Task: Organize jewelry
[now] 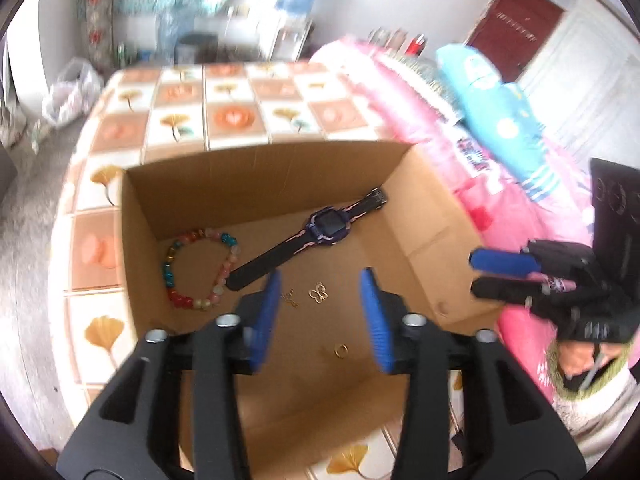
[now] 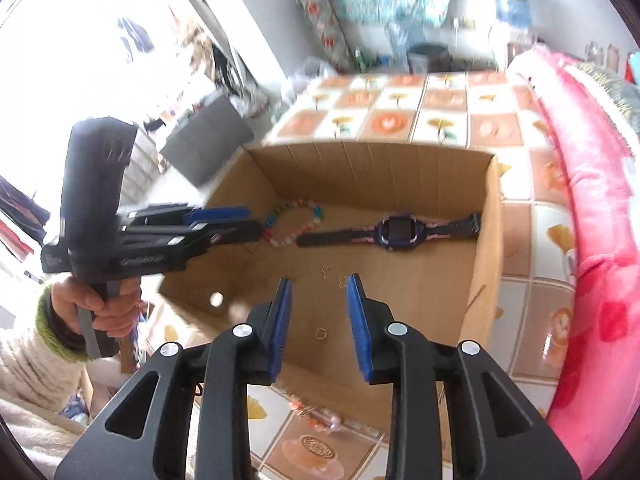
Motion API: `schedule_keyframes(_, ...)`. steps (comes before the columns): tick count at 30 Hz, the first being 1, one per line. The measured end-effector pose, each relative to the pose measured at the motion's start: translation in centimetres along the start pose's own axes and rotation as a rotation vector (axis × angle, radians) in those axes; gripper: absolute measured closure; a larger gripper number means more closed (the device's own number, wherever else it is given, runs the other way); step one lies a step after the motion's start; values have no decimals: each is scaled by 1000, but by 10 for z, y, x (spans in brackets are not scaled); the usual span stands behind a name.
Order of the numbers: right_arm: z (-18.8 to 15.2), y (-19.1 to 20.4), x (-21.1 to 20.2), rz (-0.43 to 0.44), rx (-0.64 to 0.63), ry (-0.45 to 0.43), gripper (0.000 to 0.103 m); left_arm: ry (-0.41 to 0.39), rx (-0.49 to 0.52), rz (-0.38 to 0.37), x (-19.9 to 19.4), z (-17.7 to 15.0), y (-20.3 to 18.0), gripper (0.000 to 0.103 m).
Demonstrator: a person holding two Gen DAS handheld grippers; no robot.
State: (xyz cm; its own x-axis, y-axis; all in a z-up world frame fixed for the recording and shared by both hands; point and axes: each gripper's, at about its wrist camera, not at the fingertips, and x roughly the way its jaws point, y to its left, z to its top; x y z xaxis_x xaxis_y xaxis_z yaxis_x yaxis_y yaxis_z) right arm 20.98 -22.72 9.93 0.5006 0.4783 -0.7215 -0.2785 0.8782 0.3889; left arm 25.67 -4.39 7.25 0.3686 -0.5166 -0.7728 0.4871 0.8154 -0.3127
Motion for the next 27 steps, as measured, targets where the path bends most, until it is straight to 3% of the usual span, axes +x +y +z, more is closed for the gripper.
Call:
schedule_keyframes(7, -54, 5, -59, 28, 69, -161, 65, -187, 97, -15, -82, -65, -11, 44)
schedule_keyframes(12, -101, 1, -59, 14, 156, -178, 63, -252, 92, -51, -107, -121, -16, 38)
schedule_keyframes(15, -127, -4, -48, 22, 227, -153, 63, -246, 75, -94, -102, -144, -20, 36)
schedule_keyframes(20, -154, -5, -14, -57, 255, -96, 63, -206, 125, -48, -66, -171, -41, 36)
schedule_keyframes(22, -160, -8, 2, -58, 275, -79, 66, -172, 113, -78, -50, -177, -46, 36)
schedule_keyframes(27, -172, -9, 30, -100, 266, -30, 76, -121, 179, -48, -12, -184, -67, 60)
